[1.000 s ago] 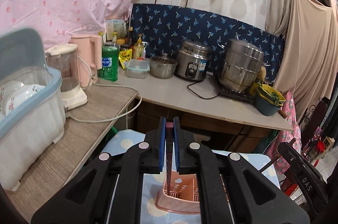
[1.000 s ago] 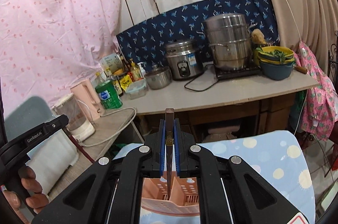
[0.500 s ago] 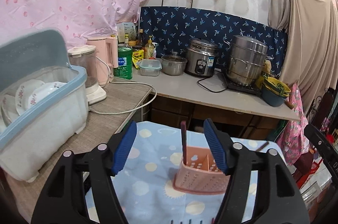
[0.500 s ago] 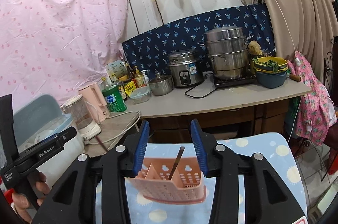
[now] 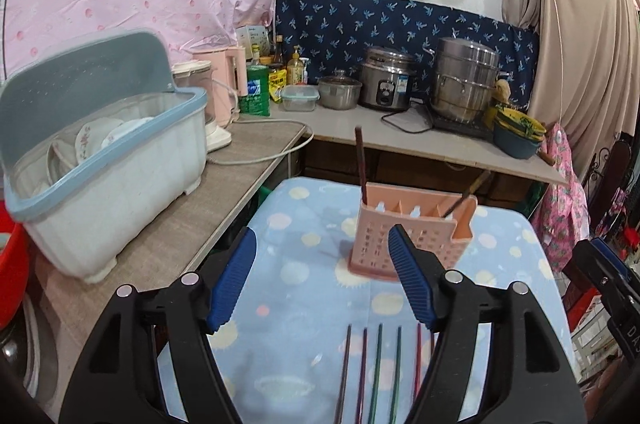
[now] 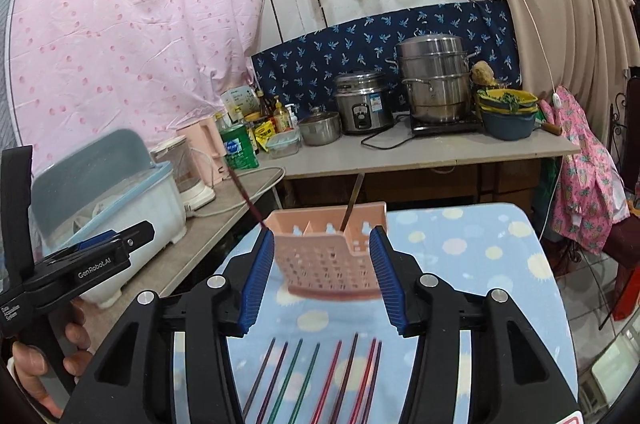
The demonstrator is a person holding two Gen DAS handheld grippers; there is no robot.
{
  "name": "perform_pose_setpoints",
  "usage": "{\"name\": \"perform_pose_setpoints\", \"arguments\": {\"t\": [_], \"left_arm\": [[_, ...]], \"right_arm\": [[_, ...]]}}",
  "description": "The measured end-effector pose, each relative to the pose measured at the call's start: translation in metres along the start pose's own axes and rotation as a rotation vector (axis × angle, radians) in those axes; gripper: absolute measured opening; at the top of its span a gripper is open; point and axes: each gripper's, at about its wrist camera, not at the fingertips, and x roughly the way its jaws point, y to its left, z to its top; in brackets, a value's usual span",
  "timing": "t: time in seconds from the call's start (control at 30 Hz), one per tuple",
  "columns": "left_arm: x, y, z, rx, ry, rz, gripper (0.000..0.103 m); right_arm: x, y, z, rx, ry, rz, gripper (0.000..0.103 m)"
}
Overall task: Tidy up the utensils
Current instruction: 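Move both open tools back down to the remaining chopsticks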
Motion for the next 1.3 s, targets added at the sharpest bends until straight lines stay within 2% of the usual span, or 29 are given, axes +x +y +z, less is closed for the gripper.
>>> {"name": "perform_pose_setpoints", "arguments": {"t": [0.27, 0.47, 0.63, 1.0, 1.07, 1.13, 1.3], "left_arm": [[-0.015, 0.008, -0.066, 0.042, 0.056, 0.072, 0.068], [-0.012, 0.019, -0.113, 0.024, 0.150, 0.070, 0.068], [-0.010, 0.024, -0.141, 0.036, 0.190, 0.075, 0.068], [-0.005, 0.018, -0.181, 0.050, 0.262, 0.051, 0.073], [-0.003, 0.017, -0.185, 0.051, 0.270, 0.047, 0.073], [-0.003, 0.016, -0.188, 0.053, 0.276, 0.045, 0.073], [-0.001, 0.014, -0.195, 0.062, 0.291, 0.038, 0.074]], "right_arm": [[-0.024, 0.005, -0.065, -0.011, 0.079, -0.028, 0.049], [-0.030, 0.006, -0.112, -0.053, 0.145, -0.083, 0.049], [-0.031, 0.004, -0.143, -0.073, 0.193, -0.123, 0.049], [-0.019, -0.011, -0.200, -0.048, 0.314, -0.170, 0.046], [-0.017, -0.013, -0.206, -0.044, 0.326, -0.175, 0.044], [-0.014, -0.015, -0.208, -0.039, 0.337, -0.178, 0.037], [-0.009, -0.017, -0.215, -0.028, 0.361, -0.175, 0.033]]}}
